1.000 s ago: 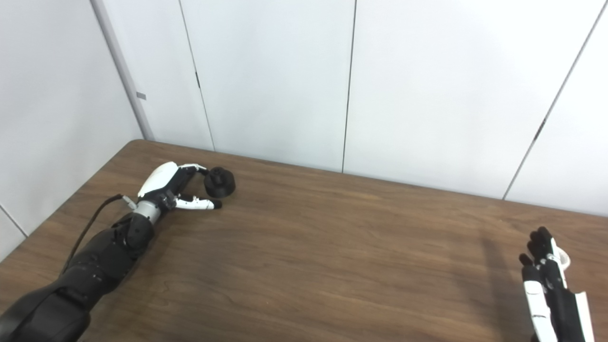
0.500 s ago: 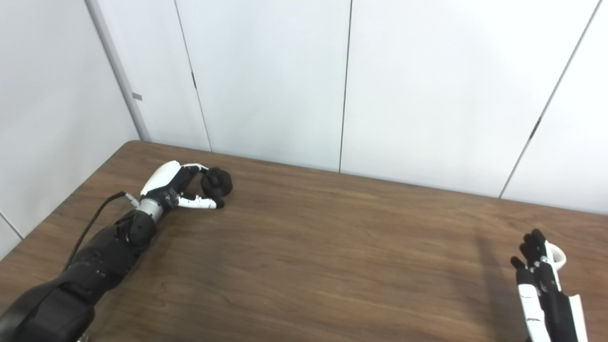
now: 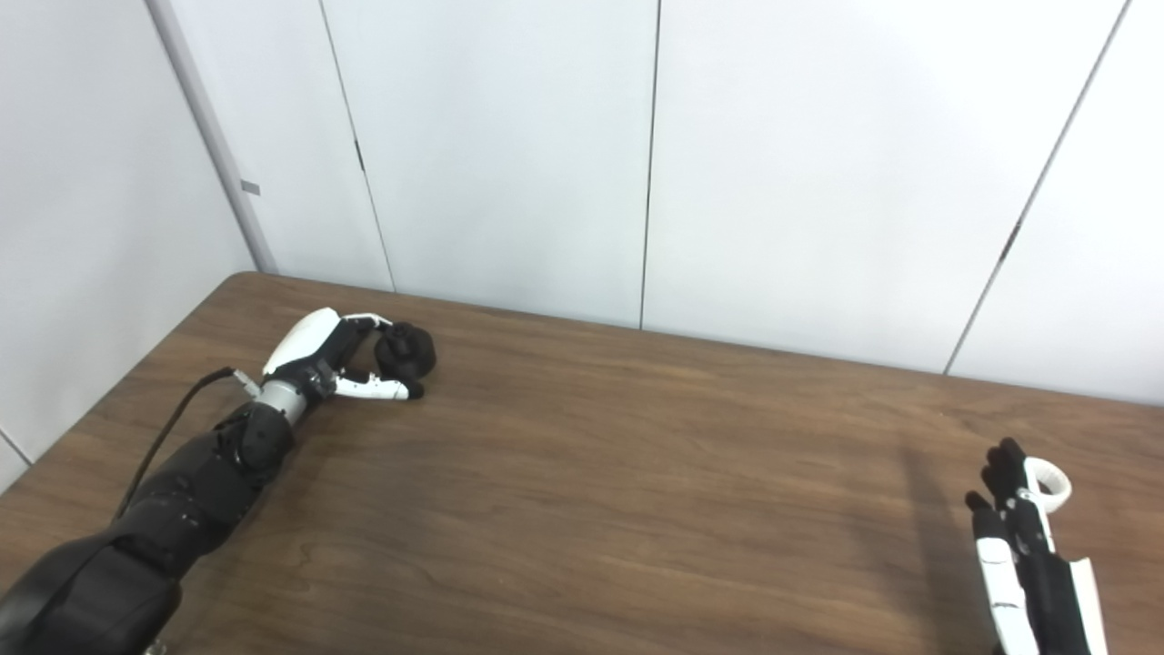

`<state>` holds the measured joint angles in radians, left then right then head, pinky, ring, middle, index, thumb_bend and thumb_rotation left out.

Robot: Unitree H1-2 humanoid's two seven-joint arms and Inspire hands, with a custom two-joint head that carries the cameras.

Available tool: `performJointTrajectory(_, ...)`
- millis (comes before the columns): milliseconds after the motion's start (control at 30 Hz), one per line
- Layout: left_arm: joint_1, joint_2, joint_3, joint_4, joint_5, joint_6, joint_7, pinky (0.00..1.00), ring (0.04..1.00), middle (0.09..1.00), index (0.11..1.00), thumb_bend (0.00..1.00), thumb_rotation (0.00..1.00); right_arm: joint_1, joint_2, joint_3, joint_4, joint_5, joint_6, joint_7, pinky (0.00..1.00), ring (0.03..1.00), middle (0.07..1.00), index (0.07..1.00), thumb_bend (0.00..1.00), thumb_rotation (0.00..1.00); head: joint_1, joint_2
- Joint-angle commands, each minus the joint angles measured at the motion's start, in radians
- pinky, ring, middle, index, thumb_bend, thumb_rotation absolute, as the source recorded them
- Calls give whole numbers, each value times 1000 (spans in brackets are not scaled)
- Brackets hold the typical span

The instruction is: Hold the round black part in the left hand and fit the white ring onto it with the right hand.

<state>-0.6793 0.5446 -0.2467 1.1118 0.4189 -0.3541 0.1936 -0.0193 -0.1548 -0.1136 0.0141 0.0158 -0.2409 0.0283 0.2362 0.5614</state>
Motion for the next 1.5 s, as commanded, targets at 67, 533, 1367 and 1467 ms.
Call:
performJointTrajectory(67, -18, -26, -24, 20, 9, 5, -35, 951, 915, 842, 671, 901, 203, 52, 30, 9, 35, 13, 5, -5, 945, 990, 986, 991, 345, 876, 5, 5)
performJointTrajectory(533, -31, 21, -123, -54, 73, -84, 18, 943, 904, 745, 480, 524, 50, 32, 38, -5, 12, 10, -7, -29, 924, 982, 974, 982, 366, 880, 19, 20)
performJointTrajectory(1367, 155, 17, -126, -540, 195, -74, -107, 1000, 1000, 851, 479, 525, 54, 23, 59, 8, -123, 10, 11, -39, 845, 963, 971, 958, 368, 865, -83, 36)
performJointTrajectory(1467, 174, 0, -127, -574, 190, -84, -123, 1000, 1000, 867, 479, 525, 56, 22, 60, 8, -127, 15, -7, -36, 848, 955, 968, 954, 396, 861, -97, 41)
